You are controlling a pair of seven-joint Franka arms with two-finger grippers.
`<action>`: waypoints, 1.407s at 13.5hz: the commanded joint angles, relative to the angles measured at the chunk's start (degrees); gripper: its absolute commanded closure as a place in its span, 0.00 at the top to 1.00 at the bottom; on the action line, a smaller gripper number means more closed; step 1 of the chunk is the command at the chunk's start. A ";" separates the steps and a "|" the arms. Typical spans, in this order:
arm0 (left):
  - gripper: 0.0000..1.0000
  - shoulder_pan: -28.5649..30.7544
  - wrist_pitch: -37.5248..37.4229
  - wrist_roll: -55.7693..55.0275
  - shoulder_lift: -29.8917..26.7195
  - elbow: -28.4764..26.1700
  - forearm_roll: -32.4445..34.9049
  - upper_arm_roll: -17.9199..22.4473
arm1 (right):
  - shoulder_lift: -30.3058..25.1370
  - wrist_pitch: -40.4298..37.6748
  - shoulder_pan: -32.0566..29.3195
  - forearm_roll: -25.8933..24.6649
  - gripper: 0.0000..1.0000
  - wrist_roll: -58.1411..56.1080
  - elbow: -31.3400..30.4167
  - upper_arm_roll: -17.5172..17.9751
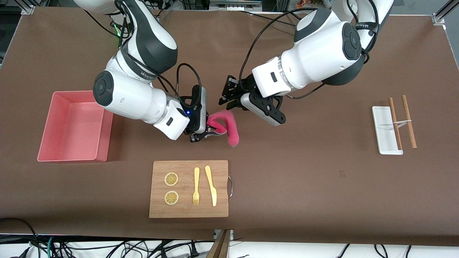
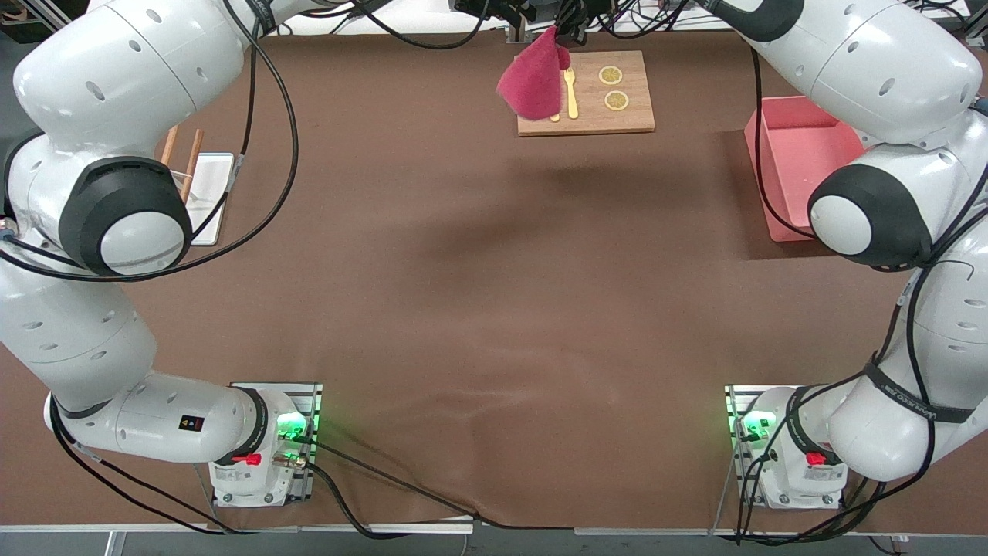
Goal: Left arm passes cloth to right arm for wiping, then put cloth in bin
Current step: 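Grasp the cloth with the right gripper while the left gripper releases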
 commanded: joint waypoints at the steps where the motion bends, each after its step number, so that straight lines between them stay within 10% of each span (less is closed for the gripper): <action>1: 1.00 2.55 -6.94 -0.01 -3.26 -0.14 0.59 0.58 | -0.45 -3.56 -1.36 0.46 0.00 2.92 1.37 -0.75; 9: 1.00 13.54 -26.74 1.04 -5.91 -0.23 30.80 0.66 | -9.84 -11.75 -10.76 -0.15 0.00 9.88 -10.37 -5.22; 16: 1.00 25.30 -30.09 10.61 -7.58 0.82 36.99 0.31 | -17.76 -11.49 -15.96 -13.13 0.00 27.05 -26.66 -7.52; 19: 1.00 16.23 -25.02 15.08 -17.29 -10.46 25.88 16.58 | -20.05 -11.05 -15.87 -19.73 0.00 42.61 -30.26 -7.17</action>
